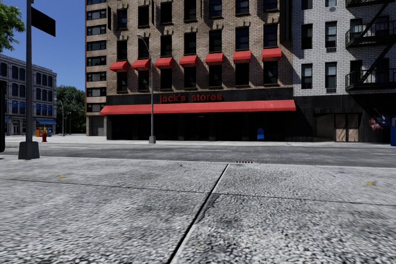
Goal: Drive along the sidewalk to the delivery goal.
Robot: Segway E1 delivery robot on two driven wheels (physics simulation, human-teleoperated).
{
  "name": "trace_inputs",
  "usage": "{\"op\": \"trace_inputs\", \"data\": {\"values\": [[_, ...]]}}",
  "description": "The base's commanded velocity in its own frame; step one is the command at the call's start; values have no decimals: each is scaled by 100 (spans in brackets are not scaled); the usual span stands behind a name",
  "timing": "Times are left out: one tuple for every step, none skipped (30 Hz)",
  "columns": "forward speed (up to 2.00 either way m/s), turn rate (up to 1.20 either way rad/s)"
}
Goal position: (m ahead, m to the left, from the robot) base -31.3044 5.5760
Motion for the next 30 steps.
{"op": "trace_inputs", "data": {"values": [[0,0],[0,0],[0,0],[0,0],[0,0],[0,0],[0,0],[0,0],[0,0],[0,0],[0,0],[0,0],[0,0],[0,0],[0,0],[0,0],[0,0],[0,0],[0,0],[0,0],[0,0],[0,0],[0,0],[0,0],[0,0],[0,0],[0,0],[0,0],[0,0],[0,0]]}}
